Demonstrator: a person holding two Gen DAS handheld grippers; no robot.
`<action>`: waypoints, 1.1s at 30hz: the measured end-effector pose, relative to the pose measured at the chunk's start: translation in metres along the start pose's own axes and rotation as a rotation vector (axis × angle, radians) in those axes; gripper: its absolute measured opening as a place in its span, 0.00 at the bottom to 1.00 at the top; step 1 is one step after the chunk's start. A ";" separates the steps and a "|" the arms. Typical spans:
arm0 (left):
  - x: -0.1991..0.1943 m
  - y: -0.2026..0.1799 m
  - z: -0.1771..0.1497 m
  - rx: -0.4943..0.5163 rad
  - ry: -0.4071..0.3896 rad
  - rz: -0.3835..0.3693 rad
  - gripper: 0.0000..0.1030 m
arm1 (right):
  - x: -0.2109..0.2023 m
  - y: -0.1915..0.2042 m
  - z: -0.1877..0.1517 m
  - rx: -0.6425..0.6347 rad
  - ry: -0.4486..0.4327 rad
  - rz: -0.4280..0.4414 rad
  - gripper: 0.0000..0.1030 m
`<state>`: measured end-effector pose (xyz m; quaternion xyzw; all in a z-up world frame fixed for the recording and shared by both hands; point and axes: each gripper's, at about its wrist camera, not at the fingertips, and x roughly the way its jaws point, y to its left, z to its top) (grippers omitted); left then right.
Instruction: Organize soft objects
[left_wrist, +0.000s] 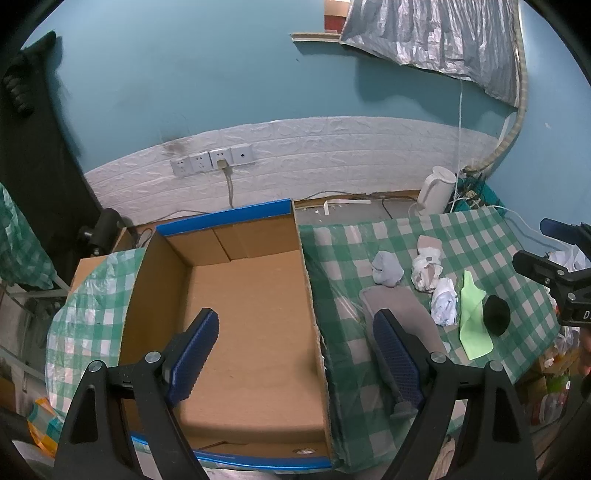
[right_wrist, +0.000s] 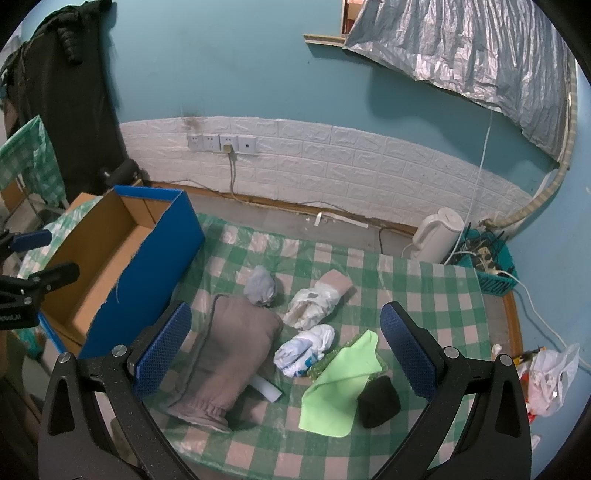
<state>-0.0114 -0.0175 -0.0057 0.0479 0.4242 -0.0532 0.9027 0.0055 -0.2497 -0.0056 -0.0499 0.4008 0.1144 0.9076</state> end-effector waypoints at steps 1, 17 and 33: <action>0.000 0.000 0.000 0.000 0.002 -0.002 0.85 | 0.000 0.000 0.000 0.000 0.002 0.001 0.98; 0.004 -0.008 0.013 0.017 0.029 -0.027 0.85 | -0.004 -0.012 -0.010 0.007 0.004 -0.002 0.98; 0.020 -0.056 0.015 0.074 0.109 -0.070 0.85 | 0.006 -0.054 -0.027 0.077 0.062 -0.055 0.98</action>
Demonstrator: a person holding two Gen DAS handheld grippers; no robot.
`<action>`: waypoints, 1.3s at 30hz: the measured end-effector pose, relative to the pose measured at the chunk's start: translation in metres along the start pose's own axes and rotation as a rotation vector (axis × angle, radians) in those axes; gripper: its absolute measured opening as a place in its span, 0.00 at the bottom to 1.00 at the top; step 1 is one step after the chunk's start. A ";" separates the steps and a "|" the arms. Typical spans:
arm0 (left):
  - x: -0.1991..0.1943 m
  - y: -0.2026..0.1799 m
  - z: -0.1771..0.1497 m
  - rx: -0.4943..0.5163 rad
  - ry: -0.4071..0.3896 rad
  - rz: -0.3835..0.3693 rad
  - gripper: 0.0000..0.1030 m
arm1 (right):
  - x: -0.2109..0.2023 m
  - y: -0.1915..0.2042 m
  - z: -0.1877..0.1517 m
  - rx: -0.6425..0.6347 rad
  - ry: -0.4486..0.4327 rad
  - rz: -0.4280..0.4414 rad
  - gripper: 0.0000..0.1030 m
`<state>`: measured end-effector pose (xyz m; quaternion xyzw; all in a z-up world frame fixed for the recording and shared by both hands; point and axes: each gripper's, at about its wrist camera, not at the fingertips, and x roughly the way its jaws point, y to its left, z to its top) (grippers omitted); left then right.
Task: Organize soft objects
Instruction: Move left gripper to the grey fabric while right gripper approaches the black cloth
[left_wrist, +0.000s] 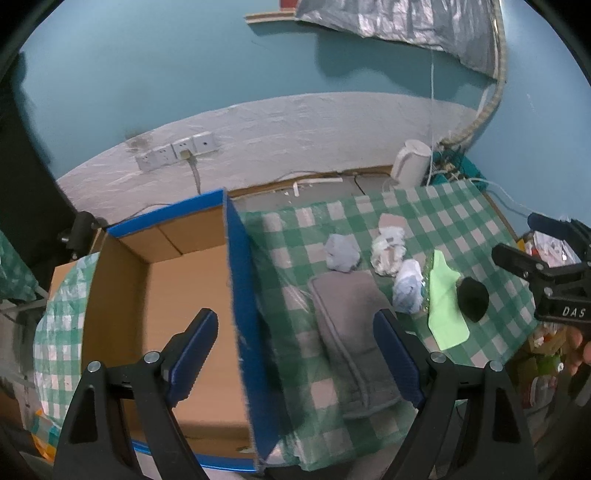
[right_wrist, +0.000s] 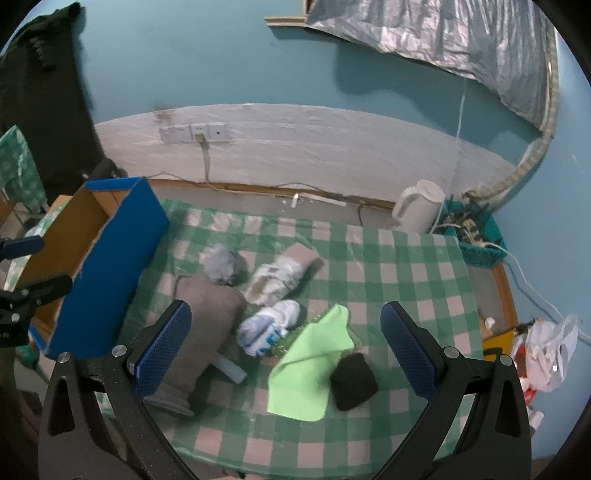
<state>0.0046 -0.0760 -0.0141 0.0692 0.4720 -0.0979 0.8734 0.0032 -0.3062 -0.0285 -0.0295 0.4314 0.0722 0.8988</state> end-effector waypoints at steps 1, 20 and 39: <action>0.003 -0.004 0.001 0.006 0.011 -0.003 0.85 | 0.000 -0.004 -0.001 0.007 0.002 -0.005 0.98; 0.052 -0.057 -0.003 0.059 0.170 -0.017 0.85 | 0.034 -0.060 -0.032 0.118 0.124 -0.055 0.98; 0.116 -0.082 -0.021 0.002 0.377 -0.070 0.85 | 0.092 -0.086 -0.061 0.133 0.268 -0.088 0.98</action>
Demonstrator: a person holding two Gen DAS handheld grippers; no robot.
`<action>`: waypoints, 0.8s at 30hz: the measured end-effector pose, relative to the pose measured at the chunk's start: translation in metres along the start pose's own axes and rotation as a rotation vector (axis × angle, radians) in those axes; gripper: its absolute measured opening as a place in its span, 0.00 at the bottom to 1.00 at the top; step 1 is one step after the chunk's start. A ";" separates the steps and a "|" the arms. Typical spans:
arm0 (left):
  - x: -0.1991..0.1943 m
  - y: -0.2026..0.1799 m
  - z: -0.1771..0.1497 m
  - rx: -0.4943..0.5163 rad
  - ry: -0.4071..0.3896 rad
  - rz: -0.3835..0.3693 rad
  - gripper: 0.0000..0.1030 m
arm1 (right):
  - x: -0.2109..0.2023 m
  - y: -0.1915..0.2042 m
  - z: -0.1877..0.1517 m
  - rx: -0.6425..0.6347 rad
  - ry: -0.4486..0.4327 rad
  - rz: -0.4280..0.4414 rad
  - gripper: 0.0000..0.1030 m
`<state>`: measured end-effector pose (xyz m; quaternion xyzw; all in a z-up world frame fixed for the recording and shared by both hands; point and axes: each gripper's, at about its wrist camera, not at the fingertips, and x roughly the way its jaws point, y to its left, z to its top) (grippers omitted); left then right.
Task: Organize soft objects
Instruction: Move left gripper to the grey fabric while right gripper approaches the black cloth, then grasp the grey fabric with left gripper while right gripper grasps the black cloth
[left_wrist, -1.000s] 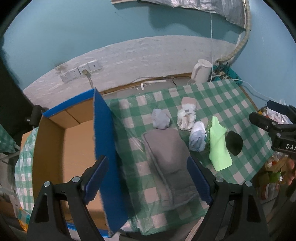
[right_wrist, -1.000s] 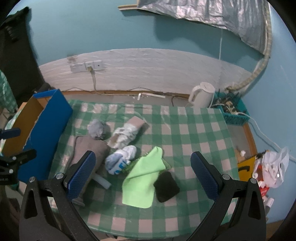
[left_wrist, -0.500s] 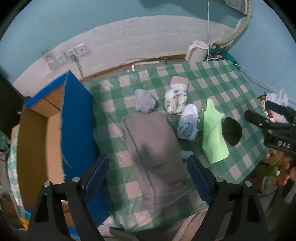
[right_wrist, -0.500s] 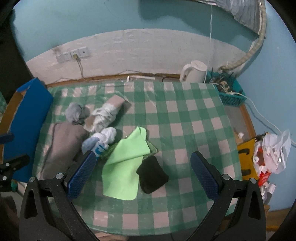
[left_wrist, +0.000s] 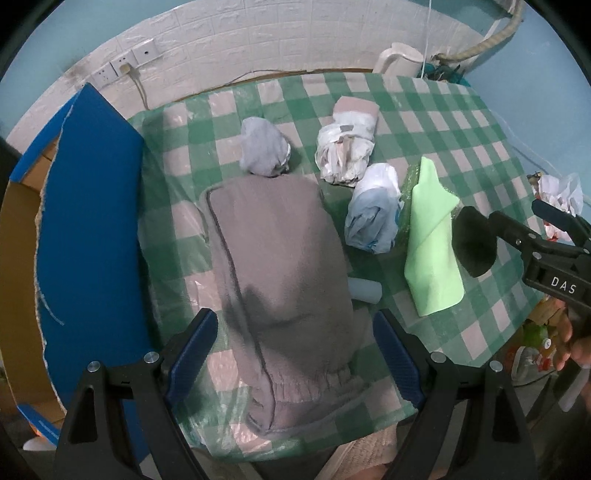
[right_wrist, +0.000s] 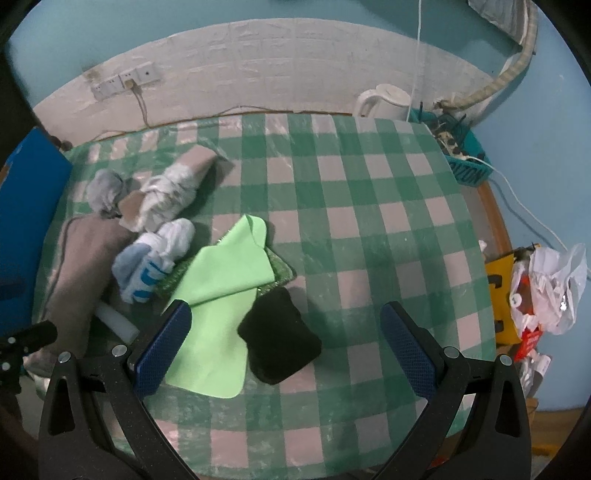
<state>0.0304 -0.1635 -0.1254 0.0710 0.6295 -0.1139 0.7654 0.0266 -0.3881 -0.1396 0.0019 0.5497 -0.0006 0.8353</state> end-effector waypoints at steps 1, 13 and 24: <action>0.002 -0.001 0.000 0.002 0.001 0.008 0.85 | 0.002 -0.001 0.000 0.001 0.002 -0.002 0.98; 0.043 -0.007 0.002 0.047 0.082 0.118 0.85 | 0.018 -0.005 -0.006 -0.008 0.035 0.002 0.98; 0.074 0.010 0.004 -0.002 0.157 0.093 0.85 | 0.042 -0.006 -0.013 -0.034 0.090 -0.013 0.98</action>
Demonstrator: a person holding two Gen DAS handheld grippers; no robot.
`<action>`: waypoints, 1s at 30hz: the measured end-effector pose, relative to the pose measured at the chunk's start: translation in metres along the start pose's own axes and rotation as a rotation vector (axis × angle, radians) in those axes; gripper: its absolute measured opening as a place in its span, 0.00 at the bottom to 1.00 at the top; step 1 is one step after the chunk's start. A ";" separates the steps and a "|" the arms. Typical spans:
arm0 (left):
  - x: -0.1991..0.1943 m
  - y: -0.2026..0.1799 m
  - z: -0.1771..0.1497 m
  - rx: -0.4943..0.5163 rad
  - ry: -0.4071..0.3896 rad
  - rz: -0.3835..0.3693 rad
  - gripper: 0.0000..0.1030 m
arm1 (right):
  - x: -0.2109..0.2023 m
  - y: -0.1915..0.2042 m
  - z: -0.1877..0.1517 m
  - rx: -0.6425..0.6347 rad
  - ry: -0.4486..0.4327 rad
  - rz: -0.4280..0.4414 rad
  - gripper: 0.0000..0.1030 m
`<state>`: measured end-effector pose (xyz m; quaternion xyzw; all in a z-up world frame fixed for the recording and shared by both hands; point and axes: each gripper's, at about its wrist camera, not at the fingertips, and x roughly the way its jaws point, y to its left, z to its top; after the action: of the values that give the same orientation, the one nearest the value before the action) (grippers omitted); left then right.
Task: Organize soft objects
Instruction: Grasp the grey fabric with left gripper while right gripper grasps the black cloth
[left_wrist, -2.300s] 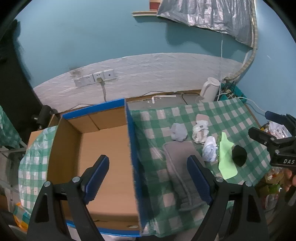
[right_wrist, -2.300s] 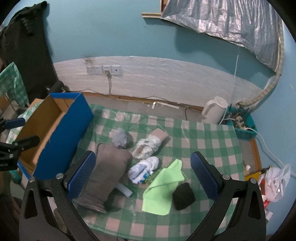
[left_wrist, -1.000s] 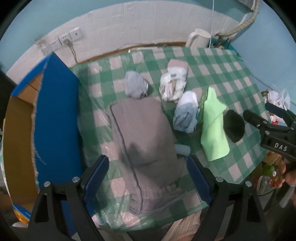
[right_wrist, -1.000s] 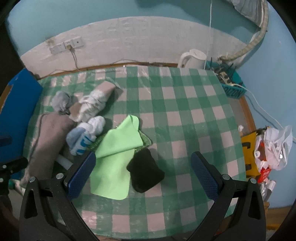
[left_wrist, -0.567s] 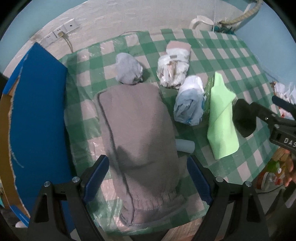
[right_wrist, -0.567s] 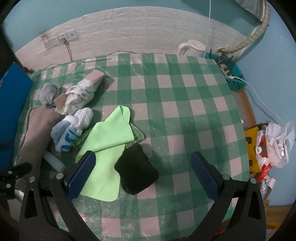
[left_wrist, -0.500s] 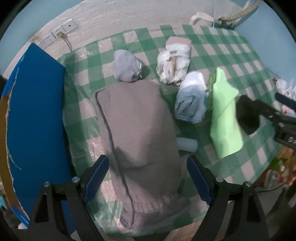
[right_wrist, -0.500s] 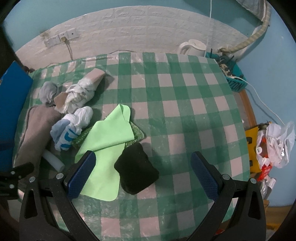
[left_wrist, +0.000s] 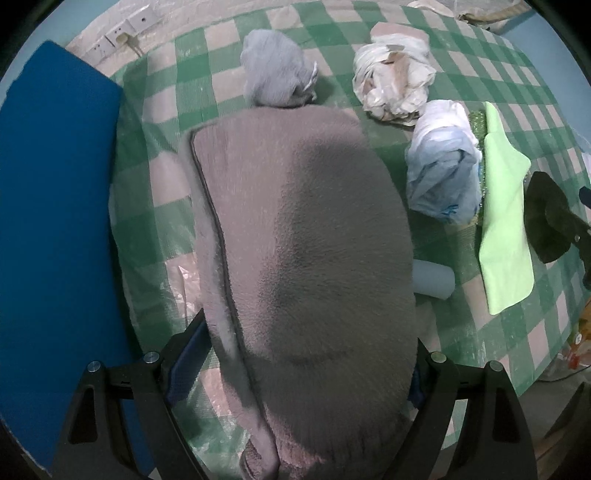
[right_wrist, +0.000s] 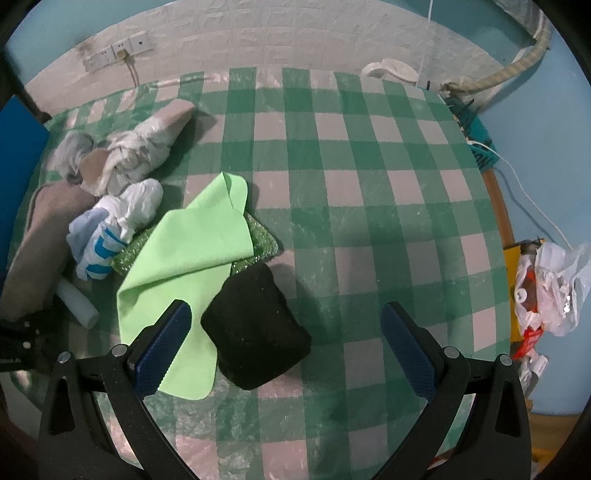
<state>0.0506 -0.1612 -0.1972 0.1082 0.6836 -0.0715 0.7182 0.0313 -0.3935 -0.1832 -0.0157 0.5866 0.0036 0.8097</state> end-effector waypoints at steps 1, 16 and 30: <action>0.000 0.001 0.000 -0.002 -0.002 -0.004 0.85 | 0.001 0.001 -0.001 -0.004 0.003 0.000 0.98; -0.013 0.024 -0.013 -0.036 -0.056 -0.016 0.41 | 0.020 0.001 -0.004 -0.054 0.056 0.038 0.71; -0.047 0.063 -0.019 -0.038 -0.121 -0.043 0.26 | 0.009 0.002 0.003 -0.049 0.069 0.045 0.42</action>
<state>0.0454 -0.0977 -0.1472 0.0754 0.6424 -0.0803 0.7584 0.0367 -0.3917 -0.1910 -0.0227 0.6140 0.0356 0.7881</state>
